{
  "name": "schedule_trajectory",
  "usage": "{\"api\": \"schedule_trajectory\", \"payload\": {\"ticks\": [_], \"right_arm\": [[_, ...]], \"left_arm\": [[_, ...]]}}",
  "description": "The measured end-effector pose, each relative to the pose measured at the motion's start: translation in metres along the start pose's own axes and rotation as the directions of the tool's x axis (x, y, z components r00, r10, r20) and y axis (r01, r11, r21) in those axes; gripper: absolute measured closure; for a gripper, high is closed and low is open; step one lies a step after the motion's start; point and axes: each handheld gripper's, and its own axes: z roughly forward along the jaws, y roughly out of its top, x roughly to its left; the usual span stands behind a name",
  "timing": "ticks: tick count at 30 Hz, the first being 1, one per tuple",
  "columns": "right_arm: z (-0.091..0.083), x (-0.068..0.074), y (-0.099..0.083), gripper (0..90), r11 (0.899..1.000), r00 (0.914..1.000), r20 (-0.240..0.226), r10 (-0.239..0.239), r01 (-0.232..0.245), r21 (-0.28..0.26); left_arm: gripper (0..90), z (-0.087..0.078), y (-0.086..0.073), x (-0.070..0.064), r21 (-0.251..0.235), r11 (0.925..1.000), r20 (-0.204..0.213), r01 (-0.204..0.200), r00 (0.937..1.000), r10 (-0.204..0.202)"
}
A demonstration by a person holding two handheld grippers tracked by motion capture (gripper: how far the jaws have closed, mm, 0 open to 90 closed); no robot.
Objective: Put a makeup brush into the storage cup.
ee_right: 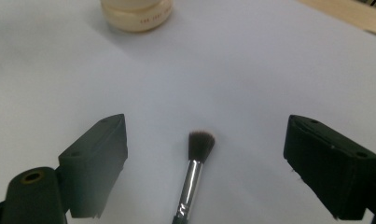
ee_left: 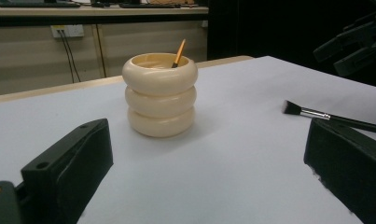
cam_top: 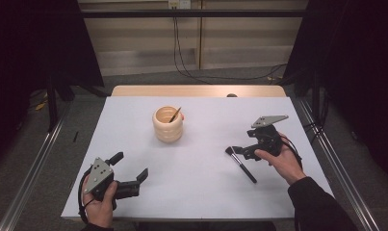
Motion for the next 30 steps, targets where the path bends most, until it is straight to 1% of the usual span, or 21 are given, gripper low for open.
{"api": "schedule_trajectory", "payload": {"ticks": [3,6,7,8,10,12,14,15,16,18,20,21,22,23,24,25,26,27,28,29,30], "right_arm": [[0.005,-0.003,0.0,17.7,0.999,0.9995,-0.026,0.016,-0.015,0.05],[0.007,-0.005,0.0,22.1,0.996,0.9997,-0.013,0.02,-0.019,0.082],[0.008,-0.004,0.0,22.2,0.995,0.9998,-0.013,0.017,-0.015,0.094],[0.009,-0.004,0.001,23.3,0.993,0.9996,-0.026,0.011,-0.007,0.121],[0.011,-0.002,0.003,23.8,0.987,0.9997,-0.023,-0.001,0.004,0.159],[0.013,-0.003,0.005,26.6,0.985,0.9986,-0.053,-0.007,0.016,0.171],[0.015,-0.002,0.007,28.5,0.977,0.9981,-0.061,-0.001,0.014,0.211],[0.016,-0.002,0.008,29.9,0.974,0.9984,-0.057,-0.005,0.018,0.228],[0.016,-0.002,0.009,30.0,0.971,0.9977,-0.067,0.006,0.011,0.24],[0.018,-0.002,0.011,30.7,0.962,0.9981,-0.058,0.017,-0.001,0.274],[0.019,-0.005,0.013,28.7,0.956,0.9967,-0.07,0.042,-0.019,0.294],[0.019,-0.006,0.013,30.4,0.95,0.9964,-0.07,0.048,-0.024,0.312],[0.02,-0.007,0.014,30.9,0.945,0.9969,-0.067,0.04,-0.016,0.327],[0.021,-0.007,0.014,31.6,0.933,0.997,-0.061,0.047,-0.022,0.36],[0.022,-0.009,0.014,32.9,0.928,0.9974,-0.062,0.037,-0.011,0.373],[0.024,-0.008,0.014,34.7,0.916,0.9975,-0.054,0.044,-0.019,0.402],[0.026,-0.01,0.014,35.7,0.906,0.9973,-0.065,0.034,-0.003,0.424],[0.027,-0.01,0.014,38.0,0.897,0.9979,-0.05,0.04,-0.013,0.441],[0.028,-0.011,0.014,38.4,0.891,0.9978,-0.061,0.028,0.003,0.454],[0.029,-0.011,0.014,39.9,0.884,0.9971,-0.071,0.029,0.008,0.468],[0.03,-0.011,0.014,41.2,0.878,0.9974,-0.065,0.031,0.004,0.478]], "left_arm": [[0.8,0.0,0.0,-0.001,0.007,0.9999,-0.001,-0.011,0.9999,0.011],[1.2,0.0,0.0,0.0,0.008,0.9999,0.001,-0.01,1.0,0.01],[1.2,0.0,0.0,-0.001,0.002,1.0,0.0,-0.002,1.0,0.002],[1.2,0.0,0.0,0.0,0.003,1.0,-0.001,-0.003,1.0,0.003],[1.2,0.0,0.0,0.0,0.008,0.9999,0.001,-0.007,1.0,0.007],[1.2,0.0,0.0,-0.001,0.008,1.0,0.001,-0.005,1.0,0.005],[1.2,0.0,0.0,0.0,0.006,0.9999,0.0,-0.009,1.0,0.009],[1.2,0.0,0.0,-0.001,0.004,1.0,0.002,-0.002,1.0,0.002],[1.1,0.0,0.0,0.0,0.007,1.0,0.003,-0.002,1.0,0.002],[1.2,0.0,0.0,0.0,0.003,1.0,0.003,0.002,1.0,-0.002],[1.3,0.0,0.0,0.001,-0.001,1.0,0.003,-0.001,1.0,0.001],[1.3,0.0,0.0,0.001,0.001,1.0,0.001,0.0,1.0,0.0],[1.3,0.0,0.0,0.001,0.002,1.0,0.001,-0.001,1.0,0.001],[1.3,0.0,0.0,0.001,0.001,1.0,0.001,-0.002,1.0,0.002],[1.3,0.0,0.0,0.001,0.001,1.0,0.003,-0.001,1.0,0.001],[1.3,0.0,0.0,0.001,0.003,1.0,0.0,-0.002,1.0,0.002],[1.3,0.0,0.0,0.0,0.003,1.0,0.002,0.003,1.0,-0.003],[1.3,0.0,0.0,0.0,0.003,1.0,-0.001,0.002,1.0,-0.002],[1.3,0.0,0.0,0.0,0.003,1.0,-0.001,0.002,1.0,-0.002],[1.3,0.0,0.0,0.0,0.001,1.0,0.003,0.002,1.0,-0.002],[1.3,0.0,0.0,0.001,0.003,1.0,0.003,-0.004,1.0,0.004]]}}
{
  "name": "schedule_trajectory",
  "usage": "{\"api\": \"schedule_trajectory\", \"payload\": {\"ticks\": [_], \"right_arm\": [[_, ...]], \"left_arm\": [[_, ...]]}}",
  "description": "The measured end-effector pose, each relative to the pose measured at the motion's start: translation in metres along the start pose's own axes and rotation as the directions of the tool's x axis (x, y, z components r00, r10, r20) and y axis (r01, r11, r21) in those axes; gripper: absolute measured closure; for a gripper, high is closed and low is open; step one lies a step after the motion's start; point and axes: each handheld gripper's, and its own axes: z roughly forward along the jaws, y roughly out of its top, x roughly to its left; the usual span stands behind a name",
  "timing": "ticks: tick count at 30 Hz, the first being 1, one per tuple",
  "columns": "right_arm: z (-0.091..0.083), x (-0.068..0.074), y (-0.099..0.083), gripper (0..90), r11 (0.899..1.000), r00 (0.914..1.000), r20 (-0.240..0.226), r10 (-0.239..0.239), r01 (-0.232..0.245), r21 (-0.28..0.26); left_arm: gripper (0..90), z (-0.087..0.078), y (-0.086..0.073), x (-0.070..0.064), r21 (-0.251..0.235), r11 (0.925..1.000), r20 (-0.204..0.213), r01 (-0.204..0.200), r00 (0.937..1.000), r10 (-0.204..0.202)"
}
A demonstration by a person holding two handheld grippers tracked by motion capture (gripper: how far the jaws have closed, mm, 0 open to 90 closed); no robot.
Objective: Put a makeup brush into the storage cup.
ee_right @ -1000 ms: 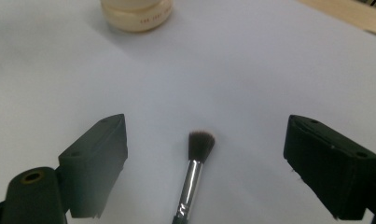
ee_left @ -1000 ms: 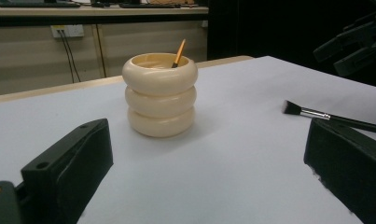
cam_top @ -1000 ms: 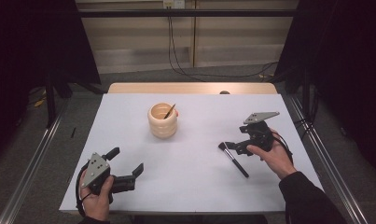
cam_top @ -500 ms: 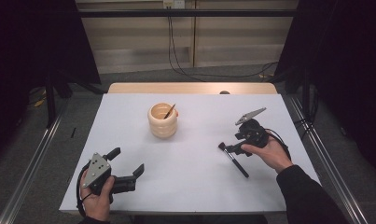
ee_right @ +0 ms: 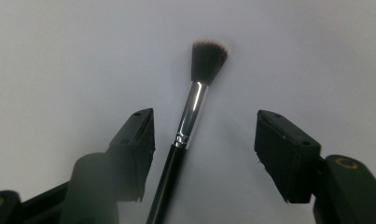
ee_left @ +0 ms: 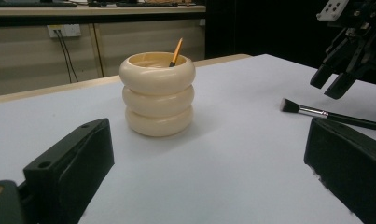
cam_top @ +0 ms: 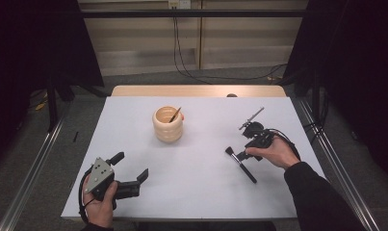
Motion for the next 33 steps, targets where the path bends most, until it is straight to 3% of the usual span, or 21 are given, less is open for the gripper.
{"api": "schedule_trajectory", "payload": {"ticks": [7,15,25,30,33], "right_arm": [[0.007,-0.001,0.003,46.7,0.997,0.9996,-0.029,-0.001,0.003,0.083],[0.017,-0.001,0.007,61.0,0.988,0.9992,-0.039,0.008,-0.002,0.156],[0.025,0.005,0.007,65.1,0.983,0.9982,-0.056,0.022,-0.012,0.186],[0.029,0.005,0.007,65.4,0.978,0.999,-0.044,0.006,0.003,0.21],[0.032,0.006,0.004,64.4,0.981,0.9996,-0.026,0.008,-0.003,0.192]], "left_arm": [[1.3,0.0,0.0,0.001,-0.001,0.9999,-0.001,0.013,0.9999,-0.013],[1.5,0.0,-0.001,0.002,0.001,0.9999,-0.001,0.013,0.9999,-0.013],[1.4,0.0,-0.001,0.002,0.009,0.9999,-0.005,0.01,0.9999,-0.01],[1.4,0.0,-0.001,0.002,0.008,0.9999,0.001,0.011,0.9999,-0.011],[1.4,0.0,-0.001,0.002,0.012,0.9999,0.007,0.01,0.9999,-0.01]]}}
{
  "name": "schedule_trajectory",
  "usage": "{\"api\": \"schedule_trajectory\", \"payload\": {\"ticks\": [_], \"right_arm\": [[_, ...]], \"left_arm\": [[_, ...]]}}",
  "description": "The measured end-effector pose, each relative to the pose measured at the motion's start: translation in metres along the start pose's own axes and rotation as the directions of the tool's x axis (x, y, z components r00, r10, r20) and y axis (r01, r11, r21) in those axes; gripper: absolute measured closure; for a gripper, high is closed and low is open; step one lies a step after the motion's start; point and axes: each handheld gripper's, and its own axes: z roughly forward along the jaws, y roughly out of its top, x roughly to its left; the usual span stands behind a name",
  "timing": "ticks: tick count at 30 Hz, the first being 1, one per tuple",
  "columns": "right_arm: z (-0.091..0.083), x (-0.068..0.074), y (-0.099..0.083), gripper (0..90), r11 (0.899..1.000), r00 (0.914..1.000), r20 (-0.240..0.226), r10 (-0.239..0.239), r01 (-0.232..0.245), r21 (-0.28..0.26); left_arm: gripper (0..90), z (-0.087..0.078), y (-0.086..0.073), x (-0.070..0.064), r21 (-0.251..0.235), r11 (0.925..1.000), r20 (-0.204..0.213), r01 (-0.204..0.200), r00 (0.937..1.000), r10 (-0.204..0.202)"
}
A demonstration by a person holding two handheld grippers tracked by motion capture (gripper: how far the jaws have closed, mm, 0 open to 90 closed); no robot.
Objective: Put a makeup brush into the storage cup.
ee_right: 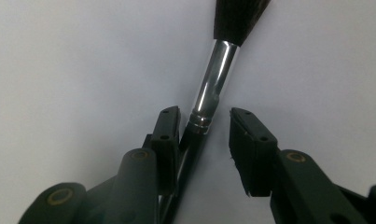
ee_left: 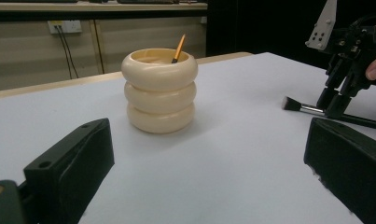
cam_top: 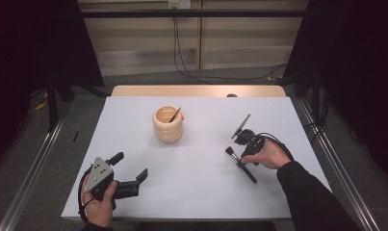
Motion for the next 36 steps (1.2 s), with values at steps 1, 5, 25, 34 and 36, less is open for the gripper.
{"api": "schedule_trajectory", "payload": {"ticks": [1,5,25,34,36], "right_arm": [[0.001,0.0,-0.001,64.6,1.0,1.0,0.007,-0.006,0.006,0.001],[0.002,0.002,0.0,67.2,1.0,0.9996,0.025,-0.012,0.012,0.011],[0.001,-0.003,-0.002,79.9,1.0,0.9996,0.029,-0.005,0.005,0.005],[-0.003,-0.008,-0.011,80.0,0.999,0.9999,0.002,0.012,-0.012,-0.041],[-0.005,-0.008,-0.012,79.9,0.999,1.0,-0.002,0.009,-0.009,-0.039]], "left_arm": [[1.4,0.0,0.0,0.0,-0.001,1.0,0.0,-0.001,1.0,0.001],[1.4,0.001,0.0,0.0,0.001,1.0,0.0,-0.001,1.0,0.001],[1.5,0.001,0.0,0.0,0.003,1.0,0.007,-0.002,1.0,0.002],[1.5,0.001,0.0,0.0,0.003,1.0,0.001,0.002,1.0,-0.002],[1.5,0.001,-0.001,0.0,-0.001,1.0,0.014,0.006,0.9999,-0.006]]}}
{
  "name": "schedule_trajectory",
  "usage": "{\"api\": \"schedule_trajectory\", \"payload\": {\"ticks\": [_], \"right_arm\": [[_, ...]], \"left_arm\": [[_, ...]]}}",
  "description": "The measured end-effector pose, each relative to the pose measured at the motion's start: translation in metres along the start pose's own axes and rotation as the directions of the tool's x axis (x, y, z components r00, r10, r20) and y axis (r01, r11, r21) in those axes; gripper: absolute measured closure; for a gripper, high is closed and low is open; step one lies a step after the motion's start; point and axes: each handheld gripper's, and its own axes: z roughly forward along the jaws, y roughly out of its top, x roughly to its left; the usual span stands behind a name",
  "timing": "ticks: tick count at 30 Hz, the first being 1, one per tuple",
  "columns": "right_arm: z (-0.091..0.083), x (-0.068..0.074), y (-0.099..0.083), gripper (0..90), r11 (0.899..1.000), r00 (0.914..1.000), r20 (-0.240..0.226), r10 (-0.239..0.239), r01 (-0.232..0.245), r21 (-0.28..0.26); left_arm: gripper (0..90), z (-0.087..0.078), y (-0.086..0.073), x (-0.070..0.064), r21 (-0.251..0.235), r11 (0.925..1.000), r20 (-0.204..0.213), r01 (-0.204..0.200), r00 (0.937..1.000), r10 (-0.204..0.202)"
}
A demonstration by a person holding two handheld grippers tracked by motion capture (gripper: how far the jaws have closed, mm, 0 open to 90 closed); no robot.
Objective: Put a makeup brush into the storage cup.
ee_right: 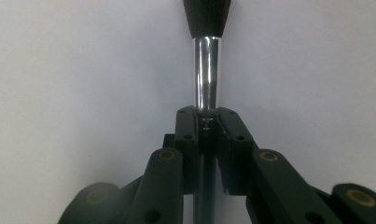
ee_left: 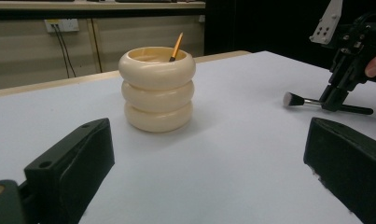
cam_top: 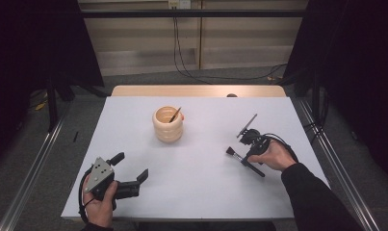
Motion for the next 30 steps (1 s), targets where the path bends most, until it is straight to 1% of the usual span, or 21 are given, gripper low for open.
{"api": "schedule_trajectory", "payload": {"ticks": [3,5,6,7,8,9,10,11,13,14,15,16,19,20,21,24,25,26,28,29,30], "right_arm": [[-0.003,0.002,-0.001,80.0,1.0,0.9999,-0.009,0.01,-0.01,-0.019],[-0.004,0.001,-0.002,79.9,0.999,0.9999,-0.01,0.004,-0.004,-0.042],[-0.006,0.002,-0.002,80.0,0.999,0.9999,-0.006,0.011,-0.011,-0.037],[-0.007,0.002,-0.003,80.0,0.999,0.9998,-0.011,0.013,-0.014,-0.047],[-0.008,0.003,-0.004,79.9,0.998,0.9999,-0.008,0.007,-0.008,-0.057],[-0.009,0.004,-0.004,79.9,0.998,0.9999,-0.01,0.013,-0.014,-0.06],[-0.01,0.004,-0.004,80.0,0.998,0.9999,-0.011,0.002,-0.002,-0.064],[-0.011,0.006,-0.005,80.0,0.997,0.9999,-0.011,0.01,-0.011,-0.083],[-0.014,0.007,-0.006,80.0,0.996,1.0,-0.006,0.0,-0.001,-0.086],[-0.015,0.007,-0.007,80.0,0.993,0.9999,0.005,-0.013,0.014,-0.117],[-0.017,0.009,-0.007,80.0,0.992,1.0,0.001,0.001,-0.001,-0.127],[-0.019,0.009,-0.008,80.0,0.99,0.9999,0.008,-0.012,0.013,-0.138],[-0.022,0.013,-0.011,80.0,0.985,0.9994,0.004,-0.035,0.036,-0.167],[-0.024,0.014,-0.013,80.0,0.984,0.9992,-0.008,-0.038,0.036,-0.174],[-0.025,0.014,-0.014,80.0,0.98,0.9992,-0.006,-0.04,0.038,-0.194],[-0.029,0.016,-0.019,79.9,0.97,0.9992,-0.023,-0.032,0.026,-0.24],[-0.03,0.015,-0.02,80.0,0.968,0.9988,-0.025,-0.043,0.036,-0.25],[-0.031,0.017,-0.021,79.9,0.962,0.999,-0.025,-0.038,0.029,-0.271],[-0.031,0.018,-0.023,80.0,0.958,0.9992,-0.022,-0.032,0.024,-0.284],[-0.03,0.018,-0.024,79.9,0.953,0.9994,-0.016,-0.029,0.023,-0.303],[-0.029,0.018,-0.025,79.9,0.946,0.9992,-0.023,-0.032,0.023,-0.322]], "left_arm": [[1.5,0.0,0.0,0.0,0.006,1.0,-0.014,-0.002,0.9999,0.002],[1.5,0.0,0.0,0.0,0.0,1.0,-0.004,0.0,1.0,0.0],[1.5,0.0,0.0,0.0,0.0,1.0,-0.004,0.0,1.0,0.0],[1.5,0.0,0.0,0.0,0.001,1.0,-0.004,0.0,1.0,0.0],[1.5,0.0,0.0,0.0,0.001,1.0,-0.005,0.0,1.0,0.0],[1.5,0.0,0.0,0.0,0.001,1.0,-0.01,0.003,0.9999,-0.003],[1.4,0.0,0.0,0.0,-0.001,1.0,-0.014,0.004,0.9999,-0.004],[1.4,0.0,0.0,0.001,0.001,1.0,-0.016,0.002,0.9999,-0.002],[1.4,0.0,0.0,0.001,0.001,1.0,-0.016,0.004,0.9999,-0.004],[1.4,0.0,0.0,0.001,0.001,1.0,-0.014,0.003,0.9999,-0.003],[1.4,0.0,0.0,0.0,-0.002,1.0,-0.014,0.006,0.9999,-0.006],[1.4,0.0,0.0,0.0,-0.003,1.0,-0.013,0.006,0.9999,-0.006],[1.5,-0.001,0.001,0.0,-0.004,1.0,-0.024,0.001,0.9997,-0.002],[1.5,-0.002,0.001,0.0,-0.004,1.0,-0.022,0.002,0.9998,-0.002],[1.5,-0.001,0.001,0.0,-0.009,1.0,-0.015,0.0,0.9999,0.0],[1.5,-0.002,0.001,0.0,-0.007,1.0,-0.022,0.002,0.9998,-0.002],[1.4,-0.002,0.001,0.0,-0.005,1.0,-0.024,0.0,0.9997,0.0],[1.4,-0.002,0.001,0.0,-0.006,1.0,-0.022,0.003,0.9997,-0.003],[1.4,-0.002,0.001,0.0,-0.005,1.0,-0.023,0.002,0.9997,-0.002],[1.5,-0.002,0.001,0.0,-0.011,0.9999,-0.018,0.001,0.9998,-0.001],[1.4,-0.002,0.001,0.0,-0.01,1.0,-0.015,-0.001,0.9999,0.001]]}}
